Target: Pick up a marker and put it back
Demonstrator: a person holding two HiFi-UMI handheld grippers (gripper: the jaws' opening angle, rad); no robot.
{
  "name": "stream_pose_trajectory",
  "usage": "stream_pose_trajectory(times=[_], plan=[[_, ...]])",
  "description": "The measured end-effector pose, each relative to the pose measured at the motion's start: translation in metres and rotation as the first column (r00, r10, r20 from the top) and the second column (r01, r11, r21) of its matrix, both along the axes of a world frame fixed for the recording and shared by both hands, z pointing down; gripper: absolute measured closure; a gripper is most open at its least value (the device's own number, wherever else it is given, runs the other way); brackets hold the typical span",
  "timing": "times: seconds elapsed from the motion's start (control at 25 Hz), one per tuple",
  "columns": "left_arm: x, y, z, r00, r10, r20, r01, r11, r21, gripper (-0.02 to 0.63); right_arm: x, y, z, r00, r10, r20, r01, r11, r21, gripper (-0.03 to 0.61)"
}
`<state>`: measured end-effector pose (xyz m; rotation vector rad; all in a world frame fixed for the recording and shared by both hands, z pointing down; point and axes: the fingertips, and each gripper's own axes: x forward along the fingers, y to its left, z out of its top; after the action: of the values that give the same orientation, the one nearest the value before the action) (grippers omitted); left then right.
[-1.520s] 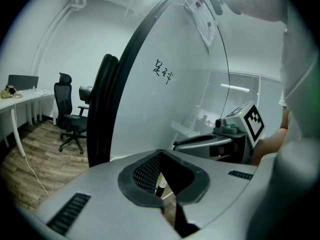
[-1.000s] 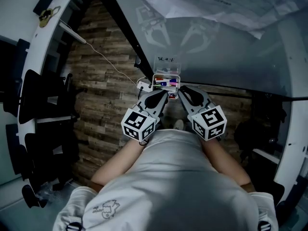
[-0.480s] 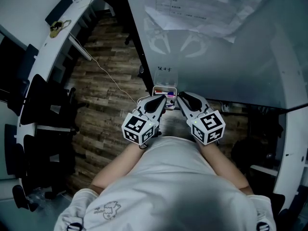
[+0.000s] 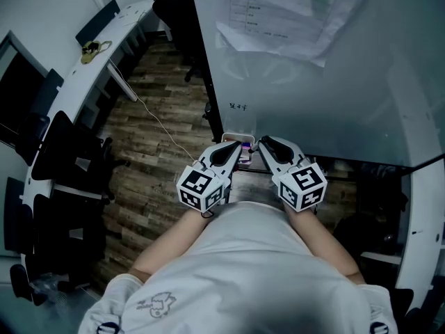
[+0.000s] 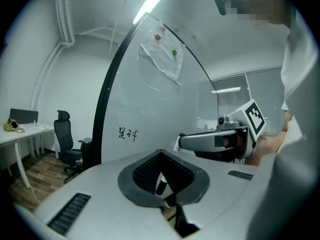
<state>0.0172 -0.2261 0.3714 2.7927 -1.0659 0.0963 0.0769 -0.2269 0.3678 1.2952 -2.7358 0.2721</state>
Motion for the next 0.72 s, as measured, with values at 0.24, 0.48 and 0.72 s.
stream_pose_trajectory(times=[0.24, 0.48, 0.72], plan=[[0.000, 0.003, -0.009, 1.000, 0.006, -0.022, -0.006, 1.000, 0.006, 0.609, 0.003, 0.000, -0.003, 1.000, 0.006, 0.009, -0.006, 1.000, 0.010, 0.505], [-0.002, 0.006, -0.015, 0.999, 0.007, -0.045, -0.006, 1.000, 0.019, 0.609, 0.003, -0.003, -0.006, 1.000, 0.008, 0.007, -0.008, 1.000, 0.021, 0.505], [-0.006, 0.000, -0.011, 0.999, -0.004, -0.054, 0.004, 1.000, 0.000, 0.609, 0.002, -0.008, -0.003, 1.000, 0.006, 0.008, -0.006, 1.000, 0.005, 0.504]])
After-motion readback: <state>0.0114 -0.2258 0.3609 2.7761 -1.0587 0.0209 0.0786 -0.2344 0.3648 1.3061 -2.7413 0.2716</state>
